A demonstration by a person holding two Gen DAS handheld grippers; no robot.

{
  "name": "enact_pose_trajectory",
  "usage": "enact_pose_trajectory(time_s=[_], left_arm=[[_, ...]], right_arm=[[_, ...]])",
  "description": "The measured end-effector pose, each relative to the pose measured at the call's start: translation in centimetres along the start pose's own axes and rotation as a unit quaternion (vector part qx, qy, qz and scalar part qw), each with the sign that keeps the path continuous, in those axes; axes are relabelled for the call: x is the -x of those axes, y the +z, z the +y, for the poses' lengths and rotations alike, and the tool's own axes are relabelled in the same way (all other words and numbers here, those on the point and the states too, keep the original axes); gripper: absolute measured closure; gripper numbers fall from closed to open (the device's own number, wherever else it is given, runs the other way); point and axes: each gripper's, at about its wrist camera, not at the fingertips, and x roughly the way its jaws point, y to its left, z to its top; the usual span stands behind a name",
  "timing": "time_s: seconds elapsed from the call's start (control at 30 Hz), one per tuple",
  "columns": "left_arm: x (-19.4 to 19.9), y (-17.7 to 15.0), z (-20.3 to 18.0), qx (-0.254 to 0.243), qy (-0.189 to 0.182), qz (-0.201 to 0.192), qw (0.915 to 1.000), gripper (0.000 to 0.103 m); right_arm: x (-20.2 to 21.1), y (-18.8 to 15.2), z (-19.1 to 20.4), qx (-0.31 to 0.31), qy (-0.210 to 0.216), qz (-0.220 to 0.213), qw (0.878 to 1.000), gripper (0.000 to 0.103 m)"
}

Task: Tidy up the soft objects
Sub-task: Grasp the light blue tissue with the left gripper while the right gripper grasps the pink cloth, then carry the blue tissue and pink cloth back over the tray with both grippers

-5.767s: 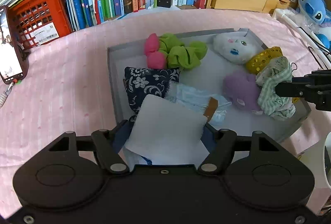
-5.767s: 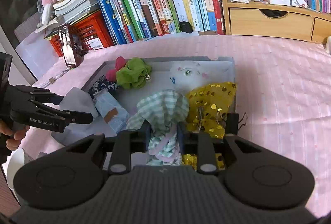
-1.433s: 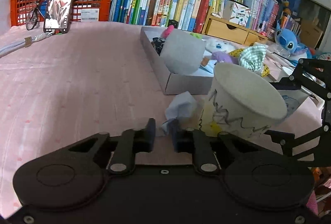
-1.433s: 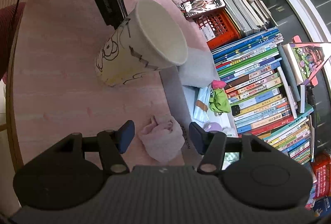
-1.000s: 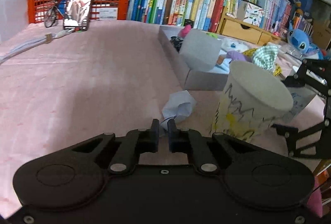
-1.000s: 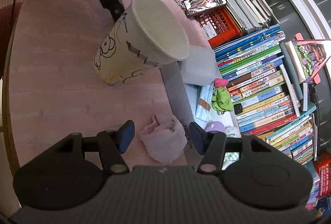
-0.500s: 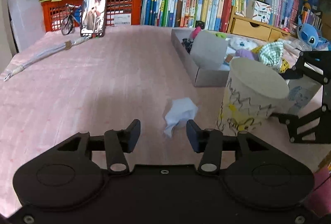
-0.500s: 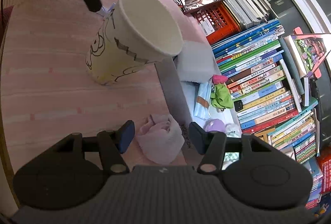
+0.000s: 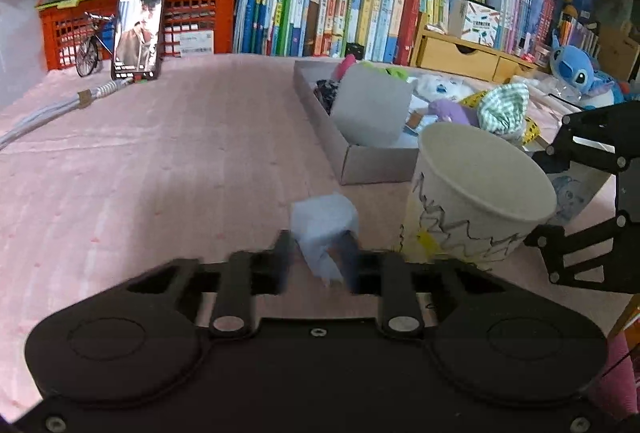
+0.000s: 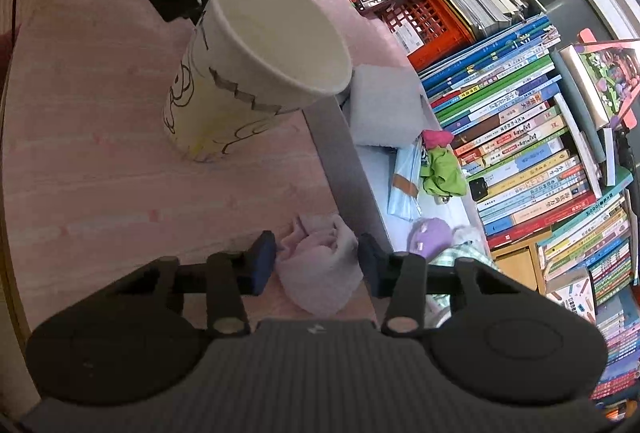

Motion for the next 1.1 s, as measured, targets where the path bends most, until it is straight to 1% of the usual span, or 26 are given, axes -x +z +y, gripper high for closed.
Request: enact_pose_trajectory(time_s=[0.13, 0.23, 0.3, 0.33, 0.4, 0.5, 0.57, 0.63, 0.67, 0.7, 0.73, 0.77, 0.8, 0.83, 0.87, 0.93, 1.0, 1.03, 1.1], left_arm=[[0.4, -0.4, 0.3, 0.007, 0.010, 0.001, 0.9999, 0.083], [1.0, -0.7, 0.8, 0.015, 0.018, 0.004, 0.9997, 0.083], [1.6, -1.0, 1.0, 0.014, 0.023, 0.007, 0.9996, 0.083], [1.9, -1.1, 1.0, 0.012, 0.024, 0.008, 0.9996, 0.083], [2.5, -1.4, 0.9, 0.009, 0.021, 0.014, 0.9996, 0.083], [3.3, -2.0, 0.5, -0.001, 0.017, 0.025, 0.9995, 0.082], [3.7, -2.3, 0.1, -0.010, 0.020, 0.030, 0.9993, 0.076], [4.2, -2.4, -0.1, -0.007, 0.026, 0.029, 0.9992, 0.055], [4.5, -2.4, -0.1, -0.001, 0.029, 0.024, 0.9993, 0.049], [4.8, -2.3, -0.1, 0.005, 0.032, 0.017, 0.9993, 0.047], [5.1, -2.3, -0.1, 0.012, 0.034, 0.009, 0.9993, 0.043], [5.3, -2.3, 0.0, 0.021, 0.036, 0.000, 0.9991, 0.036], [5.5, -2.2, 0.2, 0.035, 0.040, -0.013, 0.9985, 0.033], [5.7, -2.1, 0.4, 0.048, 0.043, -0.023, 0.9977, 0.028], [5.7, -2.0, 0.5, 0.067, 0.046, -0.036, 0.9960, 0.025], [5.7, -1.9, 0.9, 0.102, 0.044, -0.050, 0.9926, 0.025], [5.2, -2.0, 1.2, 0.127, 0.041, -0.051, 0.9897, 0.025], [4.9, -2.0, 1.2, 0.131, 0.042, -0.047, 0.9894, 0.025], [4.3, -2.3, 0.9, 0.133, 0.044, -0.040, 0.9893, 0.027]], right_arm=[[0.2, 0.0, -0.3, -0.018, -0.001, -0.005, 1.000, 0.060], [0.5, -0.1, -0.8, -0.045, 0.005, -0.010, 0.999, 0.064], [0.9, -0.2, -1.2, -0.069, 0.019, -0.017, 0.997, 0.066], [1.2, -0.3, -1.4, -0.082, 0.027, -0.020, 0.996, 0.069], [1.8, -0.3, -1.8, -0.104, 0.039, -0.028, 0.993, 0.072], [2.6, -0.5, -2.0, -0.137, 0.069, -0.040, 0.987, 0.074], [3.2, -0.6, -1.8, -0.154, 0.085, -0.047, 0.983, 0.075], [3.7, -0.9, -1.6, -0.168, 0.094, -0.052, 0.980, 0.075], [3.9, -1.1, -1.4, -0.175, 0.100, -0.057, 0.978, 0.076], [4.2, -1.4, -1.3, -0.186, 0.102, -0.062, 0.975, 0.076], [4.4, -1.6, -1.3, -0.194, 0.102, -0.063, 0.974, 0.076], [4.5, -1.9, -1.3, -0.204, 0.102, -0.065, 0.972, 0.076], [4.6, -2.2, -1.3, -0.216, 0.100, -0.068, 0.969, 0.075], [4.8, -2.6, -1.4, -0.232, 0.102, -0.073, 0.965, 0.072], [5.0, -3.2, -1.4, -0.253, 0.107, -0.082, 0.958, 0.062], [5.5, -4.1, -1.4, -0.292, 0.108, -0.102, 0.945, 0.055], [5.6, -4.8, -1.4, -0.325, 0.102, -0.115, 0.933, 0.051], [5.7, -5.2, -1.4, -0.343, 0.096, -0.122, 0.927, 0.047], [5.8, -5.8, -1.3, -0.376, 0.087, -0.137, 0.912, 0.045]])
